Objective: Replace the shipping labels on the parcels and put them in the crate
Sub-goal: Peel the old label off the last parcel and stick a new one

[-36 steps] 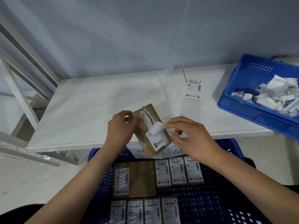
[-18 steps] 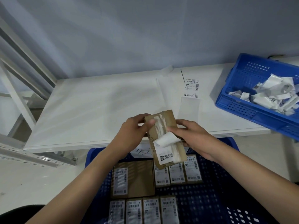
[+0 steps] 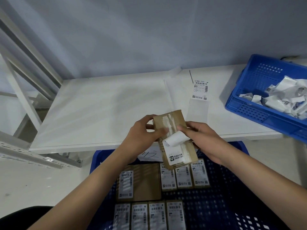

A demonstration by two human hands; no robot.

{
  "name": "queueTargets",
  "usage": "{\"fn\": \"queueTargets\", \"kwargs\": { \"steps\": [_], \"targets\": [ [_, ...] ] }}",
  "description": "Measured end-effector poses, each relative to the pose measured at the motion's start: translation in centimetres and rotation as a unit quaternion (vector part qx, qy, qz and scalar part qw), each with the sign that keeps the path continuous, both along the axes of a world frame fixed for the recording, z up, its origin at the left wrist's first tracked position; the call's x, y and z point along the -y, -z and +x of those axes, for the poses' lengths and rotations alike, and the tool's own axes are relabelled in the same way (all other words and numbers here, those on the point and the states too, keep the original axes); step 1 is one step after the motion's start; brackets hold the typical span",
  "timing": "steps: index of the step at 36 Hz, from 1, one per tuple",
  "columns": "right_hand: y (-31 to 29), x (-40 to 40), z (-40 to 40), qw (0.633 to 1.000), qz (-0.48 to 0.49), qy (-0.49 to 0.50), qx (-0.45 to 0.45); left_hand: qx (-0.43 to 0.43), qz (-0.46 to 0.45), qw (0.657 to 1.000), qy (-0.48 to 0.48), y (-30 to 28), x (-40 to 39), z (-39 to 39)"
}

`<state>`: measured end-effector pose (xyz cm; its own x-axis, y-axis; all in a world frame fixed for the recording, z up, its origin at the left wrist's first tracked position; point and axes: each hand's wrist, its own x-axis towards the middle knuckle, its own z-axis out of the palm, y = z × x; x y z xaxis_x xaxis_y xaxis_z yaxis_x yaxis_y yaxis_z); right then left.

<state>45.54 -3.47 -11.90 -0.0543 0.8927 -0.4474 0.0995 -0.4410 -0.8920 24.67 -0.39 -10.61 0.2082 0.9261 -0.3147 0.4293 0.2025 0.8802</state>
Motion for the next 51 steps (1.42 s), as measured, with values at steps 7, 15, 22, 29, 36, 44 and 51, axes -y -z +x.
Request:
{"fn": "queueTargets", "kwargs": {
  "steps": [7,15,22,29,36,44,51],
  "targets": [
    [-0.8,0.5,0.0,0.958,0.206,-0.035,0.198,-0.039,0.028,0.996,-0.075,0.0,-0.3,-0.5],
    [0.2,0.5,-0.5,0.840,0.404,-0.156,0.327,-0.095,0.085,0.987,-0.097,-0.4,-0.5,0.0],
    [-1.4,0.5,-0.4,0.852,0.359,-0.159,0.347,-0.119,0.104,0.984,-0.082,-0.7,-0.6,0.6],
    [-1.2,0.1,-0.1,0.873,0.319,-0.181,0.322,-0.118,0.109,0.984,-0.075,-1.2,-0.9,0.8],
    [-1.2,-0.3,0.0,0.865,0.341,-0.173,0.323,-0.119,0.105,0.983,-0.097,-1.2,-1.5,0.7],
    [-1.1,-0.2,0.2,0.863,0.350,-0.180,0.317,-0.123,0.102,0.983,-0.091,-1.2,-1.3,1.0],
    [-1.4,0.1,0.0,0.877,0.326,-0.183,0.304,-0.057,0.042,0.990,-0.125,-1.0,-1.6,0.5]
  ]
}}
